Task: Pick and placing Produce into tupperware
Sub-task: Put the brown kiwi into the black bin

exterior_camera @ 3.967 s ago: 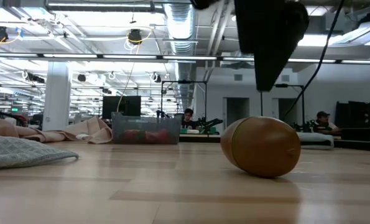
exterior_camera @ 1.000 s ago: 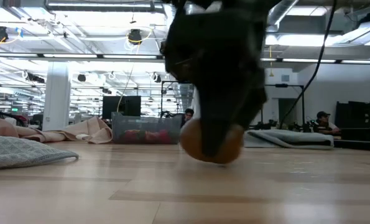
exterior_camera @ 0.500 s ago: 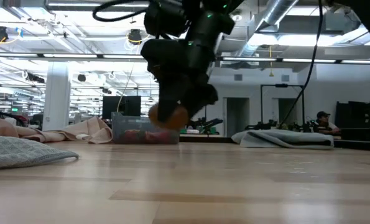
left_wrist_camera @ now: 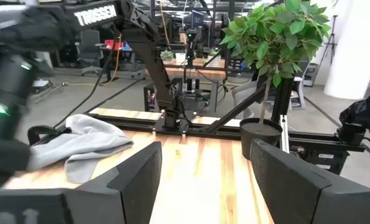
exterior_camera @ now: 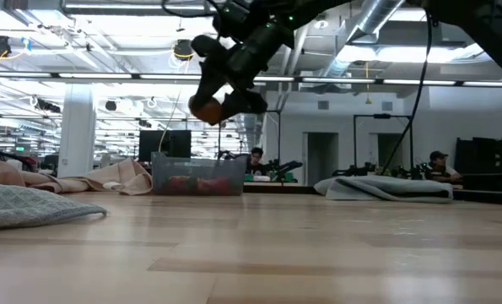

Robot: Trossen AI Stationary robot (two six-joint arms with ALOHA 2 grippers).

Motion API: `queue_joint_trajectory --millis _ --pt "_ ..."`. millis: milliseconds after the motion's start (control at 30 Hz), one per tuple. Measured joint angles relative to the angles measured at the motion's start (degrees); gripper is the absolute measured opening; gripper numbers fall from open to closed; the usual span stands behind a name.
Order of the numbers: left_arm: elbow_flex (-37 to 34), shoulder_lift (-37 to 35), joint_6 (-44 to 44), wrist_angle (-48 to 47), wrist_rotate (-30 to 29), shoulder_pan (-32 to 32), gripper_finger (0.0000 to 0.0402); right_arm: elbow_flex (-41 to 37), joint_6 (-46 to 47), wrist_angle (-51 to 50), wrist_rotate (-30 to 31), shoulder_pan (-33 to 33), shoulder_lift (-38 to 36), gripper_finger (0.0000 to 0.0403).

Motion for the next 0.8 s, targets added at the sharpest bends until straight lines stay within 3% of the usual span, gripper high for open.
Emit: queue_joint_trajectory --millis 400,800 --pt "0.0 0.0 0.0 0.0 -0.24 0.0 0.0236 2.03 4.53 6.91 -3.85 -10.65 0.05 0.0271" --pt "0.0 0.0 -0.02 -0.02 -1.55 0.0 0.0236 1.94 6.54 9.7 -6.91 -13.1 5.86 0.0271"
